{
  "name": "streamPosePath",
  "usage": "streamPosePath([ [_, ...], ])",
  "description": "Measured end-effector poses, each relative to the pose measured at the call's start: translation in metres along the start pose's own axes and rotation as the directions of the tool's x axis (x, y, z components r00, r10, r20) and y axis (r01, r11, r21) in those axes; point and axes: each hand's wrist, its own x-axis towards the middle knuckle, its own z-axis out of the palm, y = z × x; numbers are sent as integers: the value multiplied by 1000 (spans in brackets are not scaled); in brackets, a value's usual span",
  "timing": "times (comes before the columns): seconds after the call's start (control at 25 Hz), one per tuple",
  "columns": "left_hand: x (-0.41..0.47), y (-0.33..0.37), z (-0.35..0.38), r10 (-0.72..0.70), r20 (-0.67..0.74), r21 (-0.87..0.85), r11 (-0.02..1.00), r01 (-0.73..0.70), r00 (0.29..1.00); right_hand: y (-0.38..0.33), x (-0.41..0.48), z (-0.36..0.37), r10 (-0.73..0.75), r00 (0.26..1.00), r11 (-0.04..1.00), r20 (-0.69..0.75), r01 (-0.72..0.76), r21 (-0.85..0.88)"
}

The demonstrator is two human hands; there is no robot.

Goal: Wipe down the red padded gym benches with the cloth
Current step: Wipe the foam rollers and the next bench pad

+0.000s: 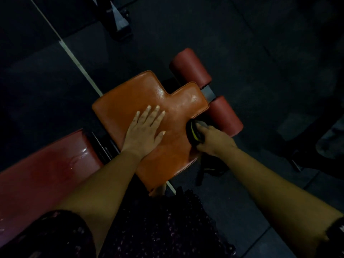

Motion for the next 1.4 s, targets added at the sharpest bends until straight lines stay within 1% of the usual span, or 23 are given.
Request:
streamPosePath([
  [0.04,0,0,-3,-4,14,0,1000,4,1000,3,-2,-2,-9,1000,987,-7,7,-159],
  [0.08,-1,0,-5,-3,31,5,1000,3,1000,3,-3,-4,10,999,971,-41,-20,-237],
  [0.12,-3,-1,-7,6,49,21,1000,-7,999,-4,-4,-4,37,996,970,-79,-54,-237],
  [0.16,-4,-3,-10,24,71,42,999,-27,997,-10,-5,0,63,993,978,-100,-81,-192],
  [0.24,-6,-12,-18,59,116,38,997,-64,991,-23,-9,9,89,991,989,-102,-100,-112],
  [0.28,-11,-17,-23,65,120,22,997,-68,991,-26,-15,13,88,992,988,-88,-98,-122],
  [0.4,-40,-42,-28,58,7,-25,998,-58,998,-25,-35,8,58,997,948,-55,-72,-309],
  [0.44,-59,-54,-27,27,-55,-57,998,-30,998,-31,-43,6,40,995,932,-90,-70,-357],
  [0.52,-104,-82,-19,-71,-167,-115,992,52,983,-52,-63,13,-40,970,941,-238,-43,-335],
  [0.6,-152,-110,-4,-193,-237,-130,978,166,952,-84,-88,38,-174,918,961,-356,80,-265],
  [0.64,-176,-123,5,-260,-266,-150,962,227,928,-102,-99,57,-260,896,949,-361,168,-267],
  [0.72,-221,-140,20,-398,-302,-216,914,344,866,-137,-117,92,-397,857,906,-328,309,-290],
  [0.8,-267,-157,32,-529,-286,-258,846,467,799,-172,-118,119,-486,823,860,-295,388,-332],
  [0.84,-287,-167,37,-569,-273,-260,820,510,776,-189,-114,127,-541,797,823,-270,434,-368],
  [0.92,-319,-187,45,-591,-250,-235,805,544,767,-218,-97,131,-671,721,702,-171,545,-458],
  [0.96,-330,-197,48,-589,-240,-220,807,548,772,-230,-87,129,-716,688,641,-121,579,-504],
  [1.0,-341,-208,51,-591,-231,-213,806,552,773,-245,-79,126,-737,668,607,-100,589,-534],
  [1.04,-347,-217,53,-590,-225,-206,807,554,775,-257,-71,119,-732,670,616,-127,571,-543],
  [1.12,-354,-229,59,-581,-227,-195,814,548,782,-284,-54,104,-653,717,717,-244,483,-502],
  [1.2,-359,-234,69,-555,-235,-180,832,525,798,-309,-32,95,-537,775,826,-332,403,-395],
  [1.24,-361,-235,74,-545,-241,-179,838,515,803,-321,-21,92,-471,820,868,-325,366,-335],
  [1.32,-362,-237,84,-536,-261,-193,844,501,803,-336,-6,91,-344,911,931,-227,300,-207],
  [1.4,-362,-237,88,-533,-288,-208,846,492,795,-338,-4,96,-320,929,945,-185,298,-138],
])
